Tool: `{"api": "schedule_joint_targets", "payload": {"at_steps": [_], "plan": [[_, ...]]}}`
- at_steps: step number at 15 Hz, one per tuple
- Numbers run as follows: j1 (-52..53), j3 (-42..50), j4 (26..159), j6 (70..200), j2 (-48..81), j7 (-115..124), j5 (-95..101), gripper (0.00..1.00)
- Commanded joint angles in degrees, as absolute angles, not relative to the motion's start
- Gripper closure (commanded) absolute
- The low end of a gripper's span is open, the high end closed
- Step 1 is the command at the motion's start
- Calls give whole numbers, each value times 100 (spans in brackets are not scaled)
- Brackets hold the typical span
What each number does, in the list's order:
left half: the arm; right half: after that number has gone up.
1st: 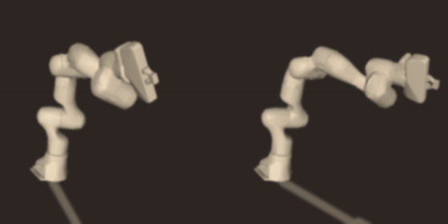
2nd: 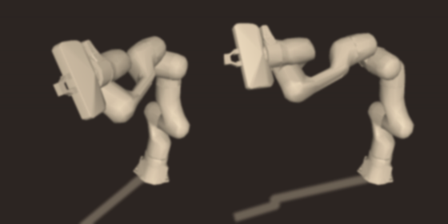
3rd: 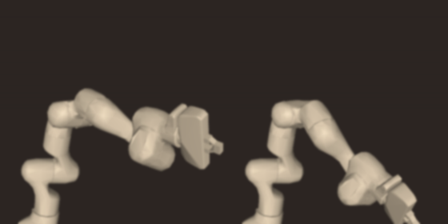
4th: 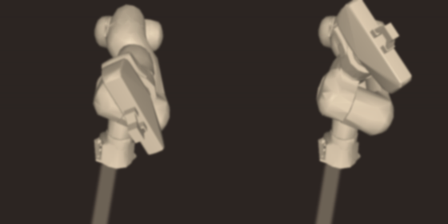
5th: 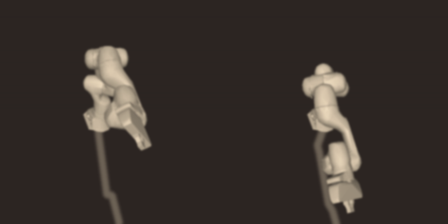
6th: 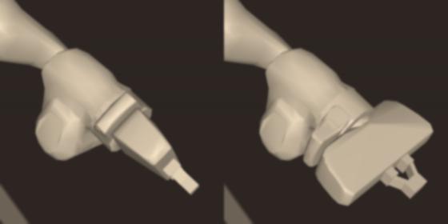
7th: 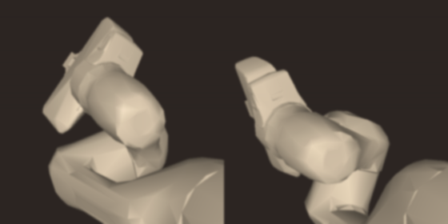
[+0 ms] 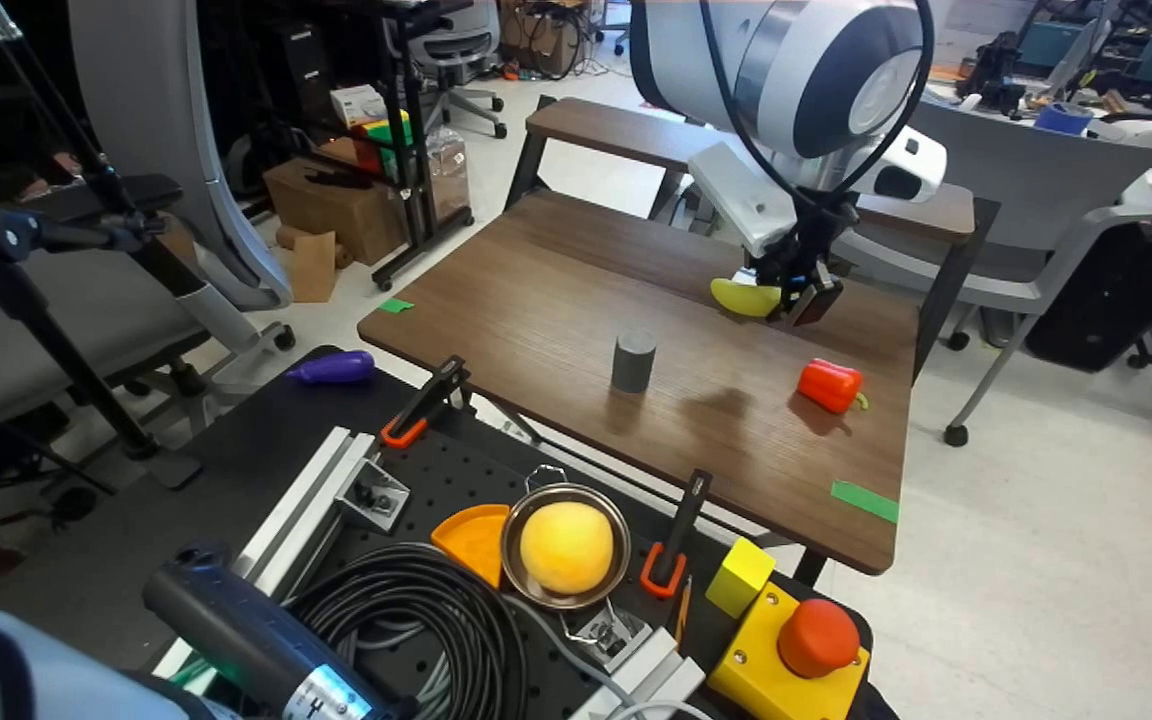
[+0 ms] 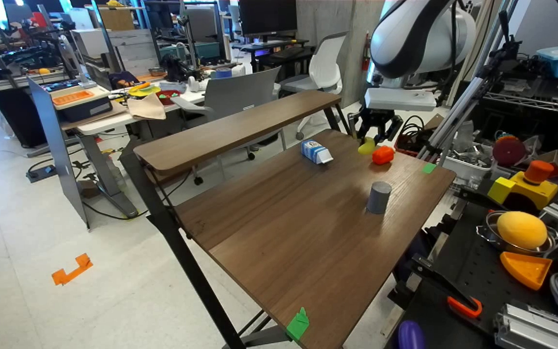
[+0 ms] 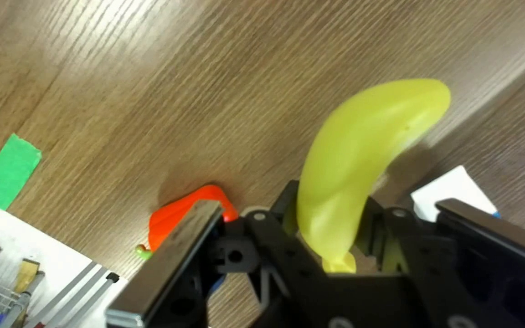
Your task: Move the banana to the right
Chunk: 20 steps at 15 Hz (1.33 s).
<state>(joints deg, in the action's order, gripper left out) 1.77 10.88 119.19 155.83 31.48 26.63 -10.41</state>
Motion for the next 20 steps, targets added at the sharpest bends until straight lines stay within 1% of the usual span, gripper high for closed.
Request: {"api": "schedule_joint_targets", "payload": {"at_steps": [1, 6, 11, 14, 15, 16, 20], "plan": [[216, 1099, 11726, 15974, 3499, 2816, -1027, 93], [512, 1172, 11483, 16247, 4056, 2962, -992, 93], [727, 1217, 11158, 16095, 4505, 3081, -1019, 93], [779, 1282, 11078, 16038, 4555, 3112, -1020, 93], [763, 1263, 11065, 16030, 4552, 3141, -1063, 52], [787, 1294, 11066, 16026, 4545, 3161, -1043, 48], [764, 1257, 11158, 16018, 4377, 3105, -1038, 20]]}}
